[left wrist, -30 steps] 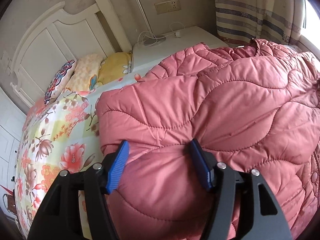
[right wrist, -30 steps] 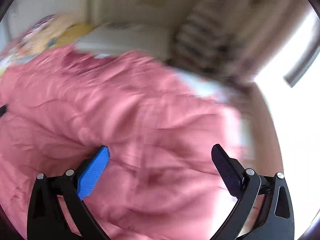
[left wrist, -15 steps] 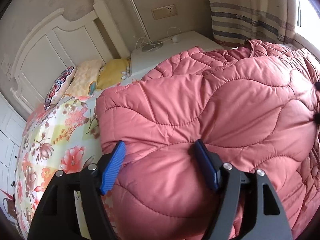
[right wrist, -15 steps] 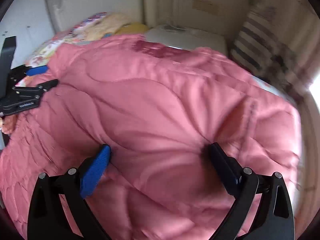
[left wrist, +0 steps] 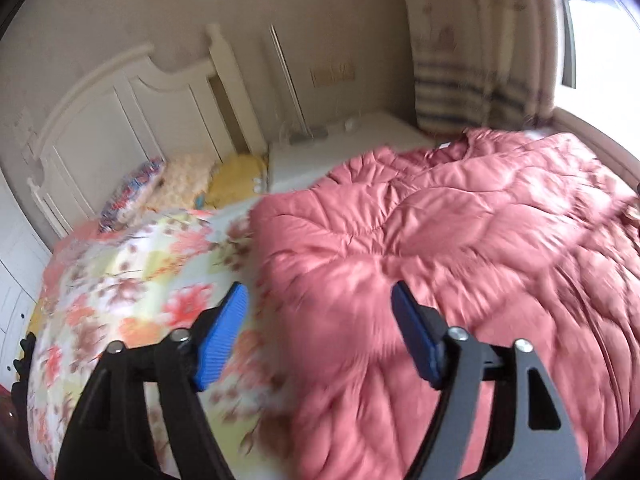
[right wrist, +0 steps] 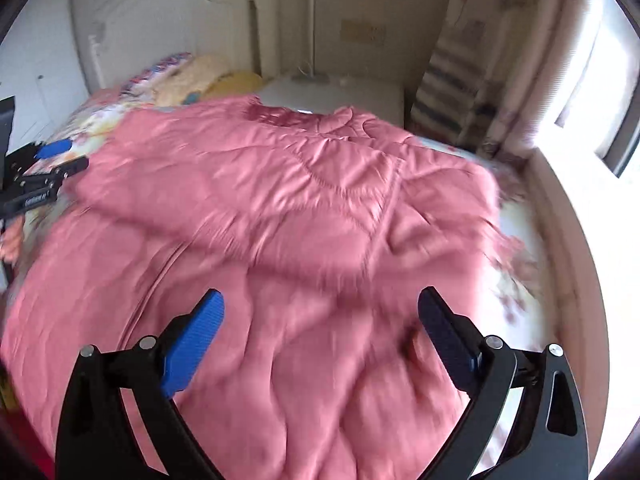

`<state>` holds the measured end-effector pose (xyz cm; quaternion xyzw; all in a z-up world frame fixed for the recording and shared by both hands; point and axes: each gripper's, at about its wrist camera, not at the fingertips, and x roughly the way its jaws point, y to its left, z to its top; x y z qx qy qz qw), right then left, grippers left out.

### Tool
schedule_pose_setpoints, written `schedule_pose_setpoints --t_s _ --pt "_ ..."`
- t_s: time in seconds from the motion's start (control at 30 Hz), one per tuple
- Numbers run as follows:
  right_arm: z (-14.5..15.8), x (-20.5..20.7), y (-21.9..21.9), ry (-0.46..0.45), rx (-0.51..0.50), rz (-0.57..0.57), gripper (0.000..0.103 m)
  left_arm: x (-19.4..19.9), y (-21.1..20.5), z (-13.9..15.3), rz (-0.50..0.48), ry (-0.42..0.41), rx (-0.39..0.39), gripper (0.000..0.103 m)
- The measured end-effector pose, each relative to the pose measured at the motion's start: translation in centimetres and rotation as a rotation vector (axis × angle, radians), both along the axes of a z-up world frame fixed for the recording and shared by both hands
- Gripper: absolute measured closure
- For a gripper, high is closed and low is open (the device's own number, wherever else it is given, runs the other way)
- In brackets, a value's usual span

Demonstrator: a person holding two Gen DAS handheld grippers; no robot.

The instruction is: Fold large clothes

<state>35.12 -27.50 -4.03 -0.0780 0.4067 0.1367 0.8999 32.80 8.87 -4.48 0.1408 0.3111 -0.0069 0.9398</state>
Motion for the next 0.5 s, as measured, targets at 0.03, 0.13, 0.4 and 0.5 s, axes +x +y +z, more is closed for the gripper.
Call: schedule_pose_setpoints --t_s 0.03,0.13,0.4,0.5 --pt "0.4 -2.4 -0.7 -0.016 0.019 0.013 0.008 -2.0 0.6 0.3 0.003 -0.026 0.007 0.019" --pt "0.4 -8.8 -2.5 -0.046 0.041 -0.003 0.008 -9.0 2.2 0.1 0.024 -0.070 0.008 0.019" --pt "-2.2 -22.4 -4.9 -0.123 0.092 -0.099 0.006 -22.3 5.6 -4.0 0.125 0.016 -0.132 0.019" --pt "-3.6 -25.3 -6.6 -0.135 0.163 -0.157 0.006 -25.0 6.3 -6.2 0.147 0.053 -0.172 0.019"
